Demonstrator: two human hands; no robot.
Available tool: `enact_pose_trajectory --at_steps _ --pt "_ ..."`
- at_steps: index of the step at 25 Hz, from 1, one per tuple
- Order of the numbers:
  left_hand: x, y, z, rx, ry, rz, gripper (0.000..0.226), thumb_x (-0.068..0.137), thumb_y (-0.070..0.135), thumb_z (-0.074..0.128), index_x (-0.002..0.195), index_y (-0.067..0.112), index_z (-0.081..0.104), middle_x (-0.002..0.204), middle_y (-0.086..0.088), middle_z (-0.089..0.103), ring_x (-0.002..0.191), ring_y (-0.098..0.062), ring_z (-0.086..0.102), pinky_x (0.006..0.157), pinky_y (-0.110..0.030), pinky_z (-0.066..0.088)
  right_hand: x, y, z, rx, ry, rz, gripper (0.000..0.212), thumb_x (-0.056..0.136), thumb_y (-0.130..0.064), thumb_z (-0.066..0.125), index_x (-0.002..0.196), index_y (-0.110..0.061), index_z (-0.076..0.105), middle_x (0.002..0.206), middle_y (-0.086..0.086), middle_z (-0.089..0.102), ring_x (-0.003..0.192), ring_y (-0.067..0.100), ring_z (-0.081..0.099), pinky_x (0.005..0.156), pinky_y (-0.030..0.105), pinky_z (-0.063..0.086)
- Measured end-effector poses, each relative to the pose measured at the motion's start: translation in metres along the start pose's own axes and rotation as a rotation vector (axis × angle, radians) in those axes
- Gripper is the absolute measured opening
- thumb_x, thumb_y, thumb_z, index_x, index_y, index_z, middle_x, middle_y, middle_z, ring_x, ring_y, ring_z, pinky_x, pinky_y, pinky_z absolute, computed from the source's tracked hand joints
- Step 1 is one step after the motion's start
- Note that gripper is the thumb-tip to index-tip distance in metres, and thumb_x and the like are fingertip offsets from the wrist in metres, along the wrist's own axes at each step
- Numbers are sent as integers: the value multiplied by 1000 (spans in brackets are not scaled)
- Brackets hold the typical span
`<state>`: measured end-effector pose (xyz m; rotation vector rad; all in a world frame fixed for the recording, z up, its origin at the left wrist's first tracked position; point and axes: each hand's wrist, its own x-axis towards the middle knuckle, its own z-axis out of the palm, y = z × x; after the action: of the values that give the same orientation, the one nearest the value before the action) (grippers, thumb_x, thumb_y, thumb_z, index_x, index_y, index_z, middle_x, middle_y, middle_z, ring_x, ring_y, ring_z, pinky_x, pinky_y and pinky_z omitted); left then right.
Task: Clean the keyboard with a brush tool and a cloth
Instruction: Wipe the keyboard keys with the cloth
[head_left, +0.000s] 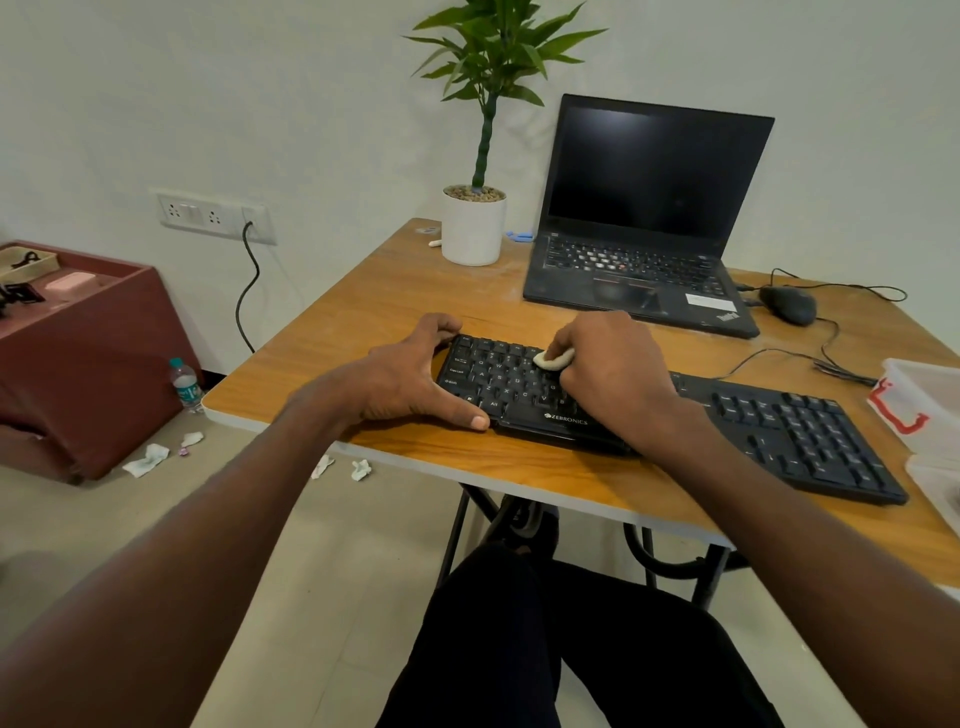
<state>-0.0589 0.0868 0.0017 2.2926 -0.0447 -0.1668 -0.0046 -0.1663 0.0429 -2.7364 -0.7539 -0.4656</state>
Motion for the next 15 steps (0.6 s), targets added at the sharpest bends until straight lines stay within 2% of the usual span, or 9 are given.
enact_pose_trajectory --at_steps 2,5,7,9,13,15 --pt "0 0 0 6 -2 1 132 39 80 94 145 56 20 161 14 38 145 -19 40 123 -50 35 -1 -16 5 18 6 -75 24 87 -10 74 108 -20 80 109 1 64 90 18 57 69 27 42" --pt "0 -1 1 -7 8 -7 130 40 79 95 144 58 21 160 16 39 144 -20 41 121 -50 36 -4 -14 1 27 -60 -135 26 87 -8 71 109 -20 81 101 -1 64 89 17 58 63 20 35" --pt "-1 -2 1 -16 11 -8 129 40 78 96 143 59 21 159 17 39 143 -20 42 121 -51 37 -3 2 -9 14 -58 -18 22 88 -10 69 103 -19 82 92 -2 69 81 15 62 60 20 39" --pt "-1 -2 1 -17 14 -12 129 40 79 96 143 60 21 159 18 39 143 -21 42 120 -51 38 -3 11 -14 -40 -36 74 17 88 -12 68 97 -16 82 88 2 73 77 18 66 63 26 47" --pt "-1 -2 2 -6 19 -23 129 39 81 95 143 62 20 159 18 39 143 -24 41 119 -53 38 -1 1 -8 -48 -111 28 18 88 -8 63 96 -11 79 89 5 73 81 20 67 65 28 48" --pt "-2 -1 1 1 19 -34 130 39 81 94 143 61 20 158 18 39 143 -25 41 119 -53 38 11 -5 -9 121 -141 33 24 89 -5 63 102 -15 81 94 4 76 84 18 67 63 27 47"
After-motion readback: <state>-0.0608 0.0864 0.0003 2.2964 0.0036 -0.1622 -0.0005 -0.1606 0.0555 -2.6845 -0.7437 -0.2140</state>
